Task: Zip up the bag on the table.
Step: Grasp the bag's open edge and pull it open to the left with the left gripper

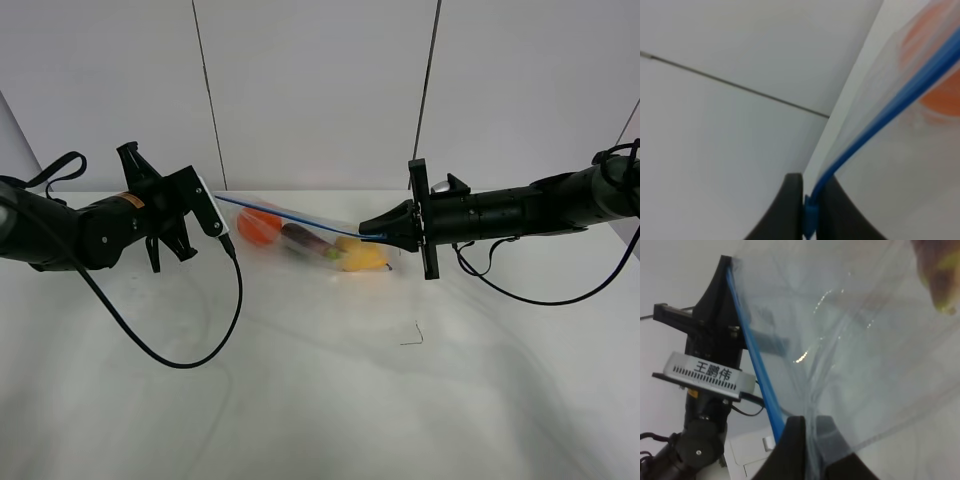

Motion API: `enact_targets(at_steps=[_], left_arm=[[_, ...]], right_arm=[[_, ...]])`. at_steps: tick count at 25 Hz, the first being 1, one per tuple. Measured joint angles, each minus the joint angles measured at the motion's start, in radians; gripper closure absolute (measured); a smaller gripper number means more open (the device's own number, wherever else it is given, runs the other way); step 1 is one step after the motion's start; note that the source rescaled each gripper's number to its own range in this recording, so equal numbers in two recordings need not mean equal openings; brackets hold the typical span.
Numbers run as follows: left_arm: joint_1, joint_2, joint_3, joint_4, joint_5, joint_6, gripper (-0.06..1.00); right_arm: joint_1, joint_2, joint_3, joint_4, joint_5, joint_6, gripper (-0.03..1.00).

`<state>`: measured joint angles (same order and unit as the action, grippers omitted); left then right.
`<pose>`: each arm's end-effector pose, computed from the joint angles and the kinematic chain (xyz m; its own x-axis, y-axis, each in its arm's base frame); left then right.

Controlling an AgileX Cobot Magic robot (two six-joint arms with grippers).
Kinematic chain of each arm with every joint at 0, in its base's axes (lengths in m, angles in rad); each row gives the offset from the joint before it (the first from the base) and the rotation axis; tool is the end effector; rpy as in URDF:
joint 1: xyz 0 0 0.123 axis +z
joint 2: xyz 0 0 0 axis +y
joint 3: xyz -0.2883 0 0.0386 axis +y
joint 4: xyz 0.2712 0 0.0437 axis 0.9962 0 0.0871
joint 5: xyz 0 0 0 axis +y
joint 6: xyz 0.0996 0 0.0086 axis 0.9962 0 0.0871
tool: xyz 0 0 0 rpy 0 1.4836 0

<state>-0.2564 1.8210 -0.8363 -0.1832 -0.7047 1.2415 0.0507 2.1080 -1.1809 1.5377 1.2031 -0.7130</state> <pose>0.3826 -0.0881 0.1711 0.0374 0.9057 -0.4223 0.2356 0.4027 0.8845 0.3948 0.1134 0.1315 -0.9761 0.2009 0.0831 0.1363 0.2673 0.9539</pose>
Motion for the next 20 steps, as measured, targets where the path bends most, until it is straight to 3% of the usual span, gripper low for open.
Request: enact_targets(at_steps=[13, 16, 20], left_arm=[[0.002, 0.000, 0.001, 0.001, 0.000, -0.008, 0.91], [0.015, 0.000, 0.001, -0.029, -0.010, -0.029, 0.74], [0.024, 0.000, 0.001, -0.045, -0.016, -0.088, 0.32]], right_arm=[[0.000, 0.000, 0.000, 0.002, 0.000, 0.000, 0.97], [-0.002, 0.000, 0.000, -0.018, 0.003, 0.000, 0.97], [-0.003, 0.000, 0.000, -0.024, 0.003, 0.000, 0.97]])
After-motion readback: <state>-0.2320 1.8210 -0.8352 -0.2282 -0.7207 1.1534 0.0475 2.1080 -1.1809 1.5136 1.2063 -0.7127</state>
